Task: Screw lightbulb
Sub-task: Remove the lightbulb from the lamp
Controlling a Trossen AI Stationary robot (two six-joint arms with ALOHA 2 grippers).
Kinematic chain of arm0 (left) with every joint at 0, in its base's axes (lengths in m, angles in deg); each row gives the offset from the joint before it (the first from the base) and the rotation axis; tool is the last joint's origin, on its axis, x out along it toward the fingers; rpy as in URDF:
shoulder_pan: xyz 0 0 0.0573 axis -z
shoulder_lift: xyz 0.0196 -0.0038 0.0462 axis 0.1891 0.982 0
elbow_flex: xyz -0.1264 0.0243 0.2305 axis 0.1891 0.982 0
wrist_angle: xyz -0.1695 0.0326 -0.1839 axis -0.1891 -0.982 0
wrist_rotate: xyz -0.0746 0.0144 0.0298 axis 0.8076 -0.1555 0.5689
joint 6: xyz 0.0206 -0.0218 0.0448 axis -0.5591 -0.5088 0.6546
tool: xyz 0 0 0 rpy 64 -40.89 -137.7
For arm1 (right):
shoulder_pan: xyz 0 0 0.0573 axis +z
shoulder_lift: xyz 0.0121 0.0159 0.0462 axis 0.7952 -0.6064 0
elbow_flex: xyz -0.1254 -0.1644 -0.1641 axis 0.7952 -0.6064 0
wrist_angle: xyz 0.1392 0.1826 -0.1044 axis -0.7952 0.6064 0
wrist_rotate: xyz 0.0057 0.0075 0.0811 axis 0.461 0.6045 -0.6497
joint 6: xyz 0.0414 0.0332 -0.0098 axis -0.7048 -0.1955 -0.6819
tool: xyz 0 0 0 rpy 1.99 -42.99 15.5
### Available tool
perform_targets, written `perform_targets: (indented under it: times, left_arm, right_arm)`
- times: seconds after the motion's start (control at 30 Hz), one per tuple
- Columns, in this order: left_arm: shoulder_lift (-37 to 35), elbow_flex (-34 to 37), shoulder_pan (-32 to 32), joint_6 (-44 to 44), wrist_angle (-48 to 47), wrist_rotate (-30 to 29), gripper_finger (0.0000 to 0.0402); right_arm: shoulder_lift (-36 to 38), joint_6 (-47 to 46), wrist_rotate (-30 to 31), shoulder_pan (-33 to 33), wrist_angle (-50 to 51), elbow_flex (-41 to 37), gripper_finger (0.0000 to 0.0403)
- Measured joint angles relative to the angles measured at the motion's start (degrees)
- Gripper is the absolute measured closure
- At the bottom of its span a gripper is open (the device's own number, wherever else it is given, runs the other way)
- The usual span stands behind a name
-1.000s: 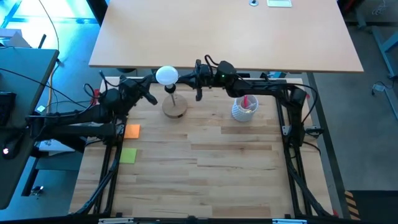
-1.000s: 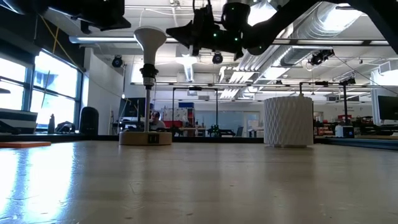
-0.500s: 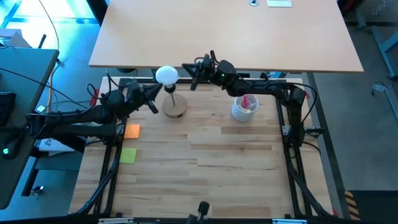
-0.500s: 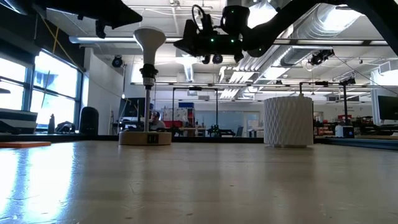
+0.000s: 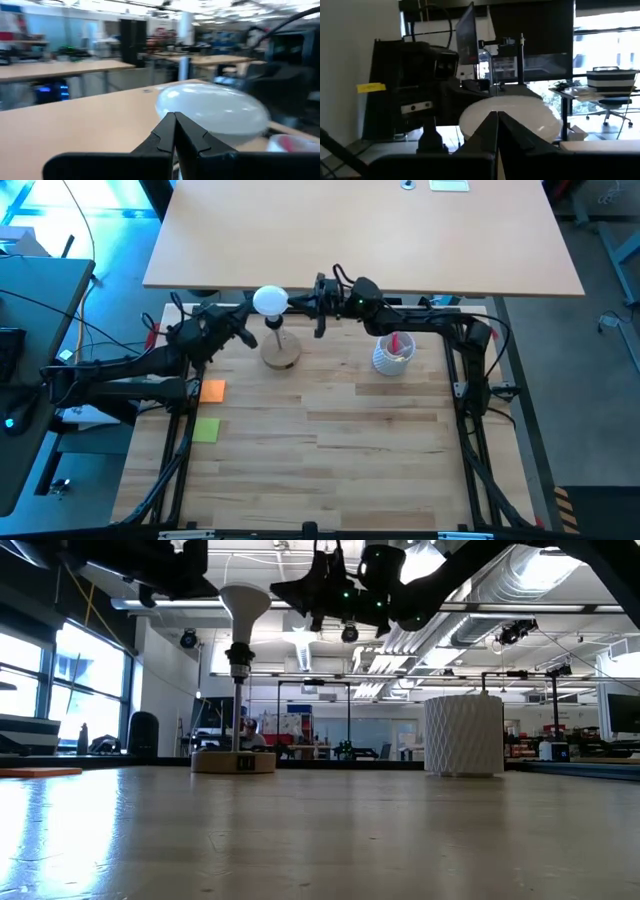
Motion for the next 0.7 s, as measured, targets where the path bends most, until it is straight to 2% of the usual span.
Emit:
perform_targets:
  times: [0.1, 0.2, 0.33, 0.4, 0.57, 0.7]
  left_arm:
    - [1.18, 0.02, -0.25, -1.00, 2.16, 4.46, 0.0402]
    - [1.32, 0.02, 1.09, -2.86, 2.75, 9.73, 0.0402]
    - [1.26, 0.02, 3.32, -3.73, 2.78, 9.78, 0.0401]
    - [1.29, 0.02, 4.60, -3.77, 2.72, 9.38, 0.0401]
    - [0.77, 0.02, 6.55, -2.78, 1.02, 1.31, 0.0402]
    - [0.45, 0.02, 6.42, 1.48, 1.19, -9.02, 0.0401]
  right_arm:
    - [-1.00, -0.33, 2.46, -0.14, -0.58, 0.03, 0.0403]
    - [-1.71, -1.59, 8.76, -0.17, -1.10, 0.17, 0.0403]
    - [-1.81, -1.43, 14.68, -0.02, -1.05, 0.17, 0.0403]
    - [-1.92, -1.52, 15.50, -0.13, -1.87, 0.09, 0.0403]
    - [-1.74, -1.17, 16.64, -0.38, -2.54, 0.00, 0.0403]
    - [-0.56, -1.62, 13.03, -0.96, -2.64, 0.00, 0.0403]
